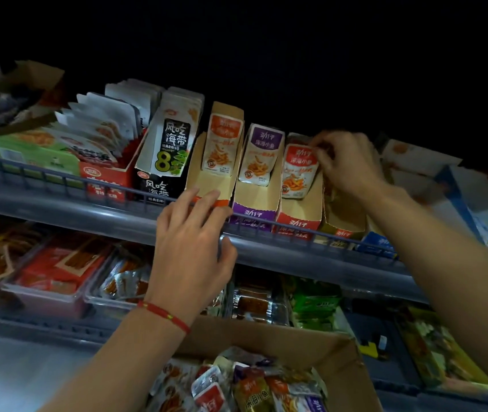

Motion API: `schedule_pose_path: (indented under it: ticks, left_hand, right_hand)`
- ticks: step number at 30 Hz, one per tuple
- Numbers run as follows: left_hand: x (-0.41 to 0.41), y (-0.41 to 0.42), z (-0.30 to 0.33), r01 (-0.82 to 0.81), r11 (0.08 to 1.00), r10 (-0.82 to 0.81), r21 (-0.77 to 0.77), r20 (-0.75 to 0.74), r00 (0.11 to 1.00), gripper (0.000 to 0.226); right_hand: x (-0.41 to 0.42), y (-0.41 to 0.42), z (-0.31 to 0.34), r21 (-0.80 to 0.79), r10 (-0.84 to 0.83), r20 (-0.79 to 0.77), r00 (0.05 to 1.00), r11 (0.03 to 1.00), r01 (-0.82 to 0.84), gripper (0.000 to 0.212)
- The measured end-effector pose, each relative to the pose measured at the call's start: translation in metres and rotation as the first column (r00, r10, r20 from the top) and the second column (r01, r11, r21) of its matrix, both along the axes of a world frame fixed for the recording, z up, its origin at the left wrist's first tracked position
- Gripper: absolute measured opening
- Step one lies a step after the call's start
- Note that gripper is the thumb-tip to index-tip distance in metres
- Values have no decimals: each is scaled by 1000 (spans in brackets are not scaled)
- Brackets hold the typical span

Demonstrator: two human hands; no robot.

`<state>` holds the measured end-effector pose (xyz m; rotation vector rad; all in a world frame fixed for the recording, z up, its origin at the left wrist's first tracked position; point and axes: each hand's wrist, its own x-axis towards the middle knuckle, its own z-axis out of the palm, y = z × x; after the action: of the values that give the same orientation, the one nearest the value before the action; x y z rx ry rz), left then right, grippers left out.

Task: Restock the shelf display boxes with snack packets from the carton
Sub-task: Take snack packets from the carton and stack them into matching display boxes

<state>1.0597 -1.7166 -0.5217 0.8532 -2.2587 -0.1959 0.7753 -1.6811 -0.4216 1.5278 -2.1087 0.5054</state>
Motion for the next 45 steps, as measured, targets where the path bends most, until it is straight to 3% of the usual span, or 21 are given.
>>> schedule_pose_path:
  ticks: [17, 21, 25, 28, 31, 33, 34, 37, 39, 42, 45]
  left_hand:
    - [-2, 1, -3, 8, 1000, -9, -15, -16, 1000, 47]
    - [0, 1, -6, 27, 999, -29, -41, -31, 999, 47]
    - [2, 11, -7, 114, 989, -120, -94, -68, 990, 37]
    - [4, 30, -11, 230, 972, -234, -51, -69, 970, 28]
    - [3, 50, -25, 350, 936, -352, 37, 53, 935, 29]
    - [1, 59, -39, 394, 905, -424, 161, 273, 863, 31]
    - [1, 62, -46, 387, 893, -450, 231, 423, 787, 37]
    - [3, 68, -65, 288, 864, -504, 414, 729, 463, 52]
    - [2, 69, -72, 196, 836, -549, 513, 764, 341, 56]
    - [-4, 65, -75, 155, 837, -544, 524, 770, 333, 46]
    - [-8, 63, -74, 170, 860, -509, 480, 795, 330, 43]
  right_hand:
    - [-12, -19, -4, -41, -159, 11, 987, 986, 160, 23]
    - [-6, -2, -8, -145, -85, -34, 996, 986, 79, 23]
    - [26, 48, -24, -207, 124, -49, 991, 969, -131, 21]
    - [60, 97, -55, -89, 248, 1, 969, 965, -247, 20]
    - [86, 138, -97, 267, 270, 71, 960, 922, -279, 26]
    - [94, 155, -129, 583, 225, 112, 968, 774, -247, 26]
    - [95, 160, -145, 709, 185, 128, 974, 670, -220, 25]
    - [89, 171, -193, 878, 56, 169, 984, 444, -176, 23]
    - [86, 172, -220, 883, 67, 154, 986, 439, -167, 28]
    - [91, 164, -249, 864, 136, 98, 986, 480, -152, 36]
    - [101, 153, -264, 876, 166, 45, 985, 467, -119, 28]
